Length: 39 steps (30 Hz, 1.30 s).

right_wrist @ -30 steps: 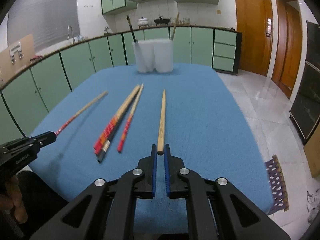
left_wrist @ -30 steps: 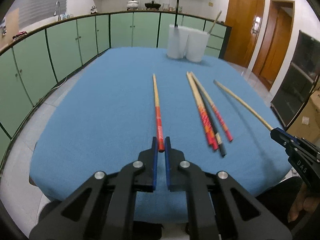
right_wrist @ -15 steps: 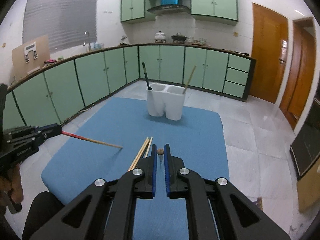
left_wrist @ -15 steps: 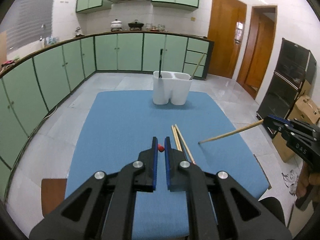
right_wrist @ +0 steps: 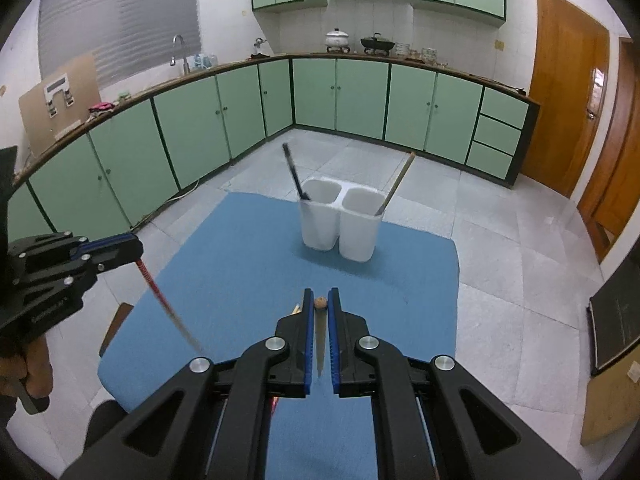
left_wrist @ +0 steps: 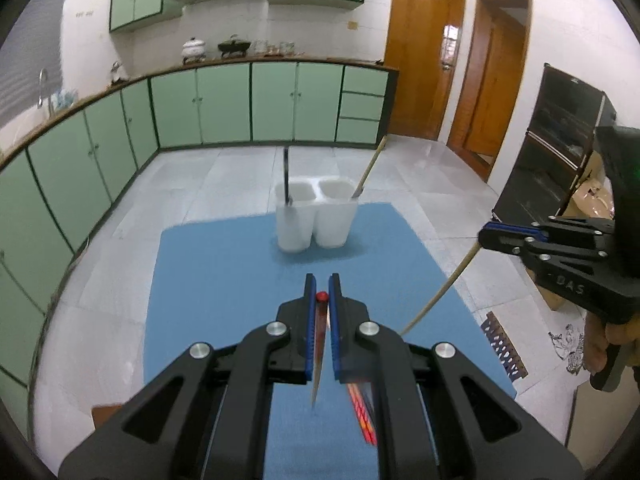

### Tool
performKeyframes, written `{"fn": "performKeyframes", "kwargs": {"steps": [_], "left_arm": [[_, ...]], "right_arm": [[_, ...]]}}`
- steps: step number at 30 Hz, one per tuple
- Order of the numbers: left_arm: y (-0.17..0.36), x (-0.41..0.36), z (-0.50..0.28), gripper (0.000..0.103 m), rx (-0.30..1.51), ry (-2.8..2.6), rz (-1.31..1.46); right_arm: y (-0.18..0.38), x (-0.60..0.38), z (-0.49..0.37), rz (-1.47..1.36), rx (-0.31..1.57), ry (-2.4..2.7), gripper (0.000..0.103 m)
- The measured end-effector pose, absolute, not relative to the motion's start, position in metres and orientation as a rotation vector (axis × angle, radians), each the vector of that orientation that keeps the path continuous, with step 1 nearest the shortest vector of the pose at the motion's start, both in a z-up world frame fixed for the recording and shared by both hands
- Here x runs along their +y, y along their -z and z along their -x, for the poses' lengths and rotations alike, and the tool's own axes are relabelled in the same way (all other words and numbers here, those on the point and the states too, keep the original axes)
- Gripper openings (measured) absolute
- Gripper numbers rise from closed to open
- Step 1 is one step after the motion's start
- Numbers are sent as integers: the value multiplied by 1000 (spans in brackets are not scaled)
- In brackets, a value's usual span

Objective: Organize utensils
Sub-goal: 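Carry both chopsticks to the white holder and open both grippers to drop them in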

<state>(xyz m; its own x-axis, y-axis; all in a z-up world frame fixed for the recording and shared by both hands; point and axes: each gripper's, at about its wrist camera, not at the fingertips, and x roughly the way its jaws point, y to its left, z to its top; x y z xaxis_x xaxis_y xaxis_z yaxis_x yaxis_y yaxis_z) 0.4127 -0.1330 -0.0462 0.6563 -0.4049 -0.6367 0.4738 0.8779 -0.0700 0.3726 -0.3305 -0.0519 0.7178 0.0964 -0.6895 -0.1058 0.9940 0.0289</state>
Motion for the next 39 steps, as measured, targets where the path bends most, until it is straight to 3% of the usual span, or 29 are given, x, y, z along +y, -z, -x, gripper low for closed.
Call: {"fn": "performKeyframes", "kwargs": {"steps": [11,26,32,39], "left_arm": [[-14,-172,-456,5,624,527,-125],[-64,-213,-592,5,585,418,12],[-51,-220,-622,5,539,389,11],[2,-224,-646,5,585,386,-6]], "right_arm": [[-7,-337,-427,6,746,-89,7],[-65,-369,-526,-71,644,-3,7],[-42,-386,-562,-81,637,35,7],[22,-398,-592,-94,721,53,7]]}}
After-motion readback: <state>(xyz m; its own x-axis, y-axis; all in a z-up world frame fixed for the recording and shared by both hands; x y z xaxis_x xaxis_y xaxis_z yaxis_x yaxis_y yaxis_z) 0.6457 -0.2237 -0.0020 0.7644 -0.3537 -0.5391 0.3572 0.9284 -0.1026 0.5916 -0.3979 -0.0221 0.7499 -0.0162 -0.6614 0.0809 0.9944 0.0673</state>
